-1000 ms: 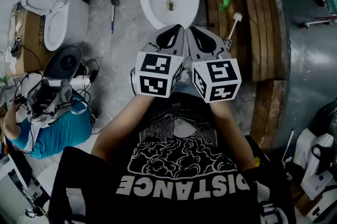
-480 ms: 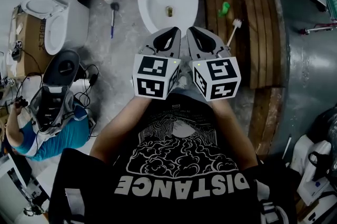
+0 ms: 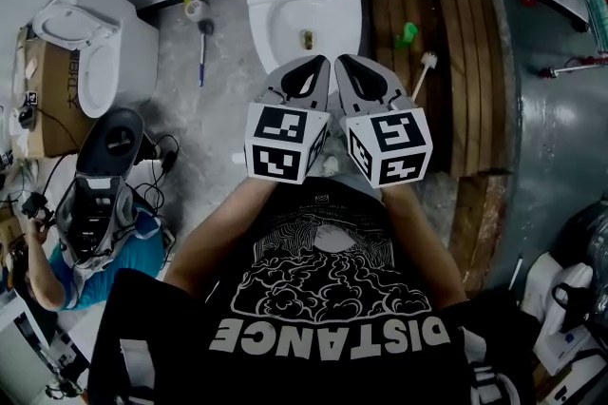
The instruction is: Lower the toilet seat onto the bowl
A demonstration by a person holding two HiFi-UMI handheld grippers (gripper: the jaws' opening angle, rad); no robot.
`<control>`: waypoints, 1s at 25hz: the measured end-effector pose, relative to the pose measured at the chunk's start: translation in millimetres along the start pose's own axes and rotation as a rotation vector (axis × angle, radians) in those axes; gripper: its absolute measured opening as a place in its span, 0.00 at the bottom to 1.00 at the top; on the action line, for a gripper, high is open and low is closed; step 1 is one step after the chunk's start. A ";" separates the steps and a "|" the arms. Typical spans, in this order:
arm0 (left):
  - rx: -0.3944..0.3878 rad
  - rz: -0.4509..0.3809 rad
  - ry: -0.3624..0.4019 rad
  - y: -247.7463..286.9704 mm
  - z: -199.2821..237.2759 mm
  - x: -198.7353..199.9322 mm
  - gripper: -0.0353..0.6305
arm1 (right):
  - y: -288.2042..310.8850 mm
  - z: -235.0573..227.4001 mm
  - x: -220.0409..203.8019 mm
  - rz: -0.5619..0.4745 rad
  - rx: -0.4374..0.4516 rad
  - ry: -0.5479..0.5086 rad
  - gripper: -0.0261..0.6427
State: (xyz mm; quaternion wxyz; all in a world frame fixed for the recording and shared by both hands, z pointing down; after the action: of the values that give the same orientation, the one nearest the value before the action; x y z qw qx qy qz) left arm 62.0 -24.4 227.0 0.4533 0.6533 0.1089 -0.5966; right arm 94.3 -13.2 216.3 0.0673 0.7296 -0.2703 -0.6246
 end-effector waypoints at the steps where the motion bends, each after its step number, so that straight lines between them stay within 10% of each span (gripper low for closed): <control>1: -0.002 0.000 0.000 4.4 7.8 3.3 0.07 | 8.5 -0.7 4.7 0.000 -0.001 -0.002 0.07; 25: -0.079 -0.025 0.023 78.0 186.5 84.5 0.07 | 180.0 -5.2 108.8 0.013 -0.047 -0.093 0.07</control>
State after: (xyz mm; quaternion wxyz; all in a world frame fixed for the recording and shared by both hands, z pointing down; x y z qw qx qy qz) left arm 10.7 -236.9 211.8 0.4698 0.6402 0.1457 -0.5901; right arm 51.5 -218.6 200.6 0.0759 0.6961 -0.2633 -0.6636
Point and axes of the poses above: the fingertips, and each gripper's own axes: y forward along the fingers, z to its left, x out of its top, the point moved 1 cm from there along -y, backward along the fingers, and after that the axes turned 4 degrees about y, right-handed, at the moved point
